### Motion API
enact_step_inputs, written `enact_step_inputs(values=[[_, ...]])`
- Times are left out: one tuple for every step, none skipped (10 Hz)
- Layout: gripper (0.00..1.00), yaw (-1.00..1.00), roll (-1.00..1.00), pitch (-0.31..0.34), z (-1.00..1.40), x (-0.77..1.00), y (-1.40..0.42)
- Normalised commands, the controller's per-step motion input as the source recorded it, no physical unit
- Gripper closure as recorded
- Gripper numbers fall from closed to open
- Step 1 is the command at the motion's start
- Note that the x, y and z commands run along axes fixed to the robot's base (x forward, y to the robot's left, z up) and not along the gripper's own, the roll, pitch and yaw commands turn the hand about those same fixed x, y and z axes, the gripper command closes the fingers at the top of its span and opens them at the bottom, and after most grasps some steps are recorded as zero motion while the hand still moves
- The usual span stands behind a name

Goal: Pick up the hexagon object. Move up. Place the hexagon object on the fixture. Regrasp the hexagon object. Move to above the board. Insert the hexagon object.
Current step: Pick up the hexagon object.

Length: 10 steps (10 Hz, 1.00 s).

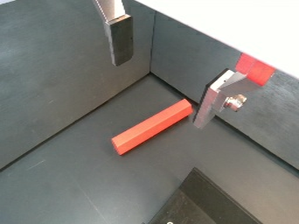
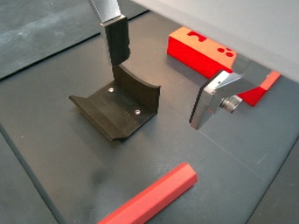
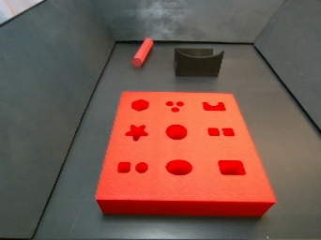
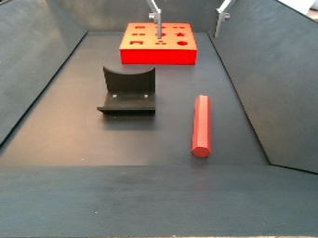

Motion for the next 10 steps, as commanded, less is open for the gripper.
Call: enact_step_inputs(values=[[0.0,-0.13,0.0,0.01,-0.36,0.16,0.16],[0.0,-0.36,0.0,0.093,-0.62,0.25,0.34],[0.0,-0.36,-0.03,0.081,-0.69,0.33,0.39],[0.0,-0.34,-0.04,0.026,-0.68,0.21,0.37],[0.0,-0.28,-0.02,-0.011,-0.73,0.0,0.39],[0.0,-0.21,0.0,-0.074,-0.75,-0.1,0.37],[0.0,-0.19,0.0,-0.144,-0.76,-0.23,0.35],[0.0,-0.17,-0.02,-0.216,-0.74,-0.36,0.31],[0.0,-0.14,-0.11,-0.274,-0.63,-0.37,0.22],[0.0,-0.01,-0.16,-0.314,-0.53,-0.48,0.17]])
